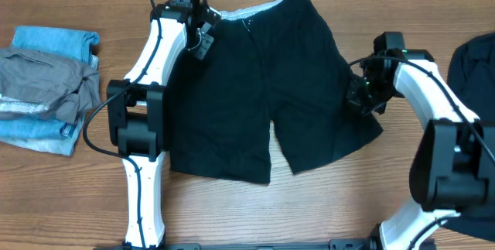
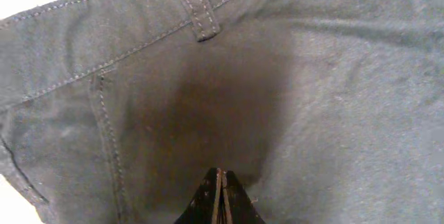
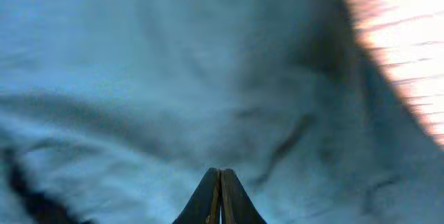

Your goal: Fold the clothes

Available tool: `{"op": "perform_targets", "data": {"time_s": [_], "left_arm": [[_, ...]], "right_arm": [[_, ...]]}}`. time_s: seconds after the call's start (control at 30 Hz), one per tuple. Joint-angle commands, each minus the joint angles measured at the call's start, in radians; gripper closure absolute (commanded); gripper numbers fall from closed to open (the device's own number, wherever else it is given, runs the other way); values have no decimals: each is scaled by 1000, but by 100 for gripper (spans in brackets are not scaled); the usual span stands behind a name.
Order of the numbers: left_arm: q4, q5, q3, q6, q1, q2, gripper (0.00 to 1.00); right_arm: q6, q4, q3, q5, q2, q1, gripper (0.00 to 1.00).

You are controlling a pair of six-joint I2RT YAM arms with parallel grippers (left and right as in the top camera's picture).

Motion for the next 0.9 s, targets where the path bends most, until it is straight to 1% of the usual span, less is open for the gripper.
{"op": "perform_targets", "data": {"time_s": [0.0, 0.07, 0.13, 0.17, 0.2, 0.23, 0.3, 0.33, 0.37, 0.4, 0.47, 0.5, 0.53, 0.57, 0.6, 0.7, 0.77, 0.87], "left_arm": [[5, -8, -8, 74, 18, -7, 96], [5, 15, -8, 97, 24, -7, 96], [9, 44, -8, 104, 25, -7, 96], [14, 52, -12, 119, 25, -7, 96], [25, 51, -20, 119, 26, -7, 96], [46, 51, -42, 122, 27, -7, 96], [77, 50, -85, 132, 27, -7, 96], [104, 50, -118, 137, 27, -7, 96], [122, 50, -140, 137, 27, -7, 96], [136, 50, -153, 137, 27, -7, 96], [140, 50, -154, 136, 27, -7, 96], [139, 50, -154, 136, 27, -7, 96], [138, 42, -154, 136, 27, -7, 96], [134, 39, -154, 135, 28, -7, 96], [131, 38, -154, 133, 29, -7, 96], [115, 13, -155, 132, 31, -7, 96], [100, 3, -155, 111, 34, -7, 96], [80, -14, -155, 87, 40, -7, 96]], "right_arm": [[-32, -5, 28, -202, -63, 97, 96], [-37, 12, 26, -153, -63, 217, 96], [-97, 33, 26, -134, -63, 308, 96], [-161, 32, 26, -133, -63, 371, 96], [-188, 31, 26, -133, -63, 402, 96], [-294, 28, 25, -109, -63, 484, 96], [-357, 38, 24, 22, -63, 579, 96], [-369, 44, 24, 93, -63, 640, 96], [-368, 50, 24, 118, -63, 669, 96], [-332, 65, 23, 183, -63, 692, 96], [-195, 94, 23, 324, -63, 675, 96], [-143, 108, 23, 347, -63, 652, 96], [-50, 116, 23, 343, -63, 605, 96], [15, 107, 23, 281, -63, 539, 96], [27, 95, 19, 220, -62, 489, 96], [57, 72, -39, 244, -51, 392, 96], [57, 118, -106, 243, -47, 352, 96], [79, 234, -236, 241, -45, 297, 96]]}}
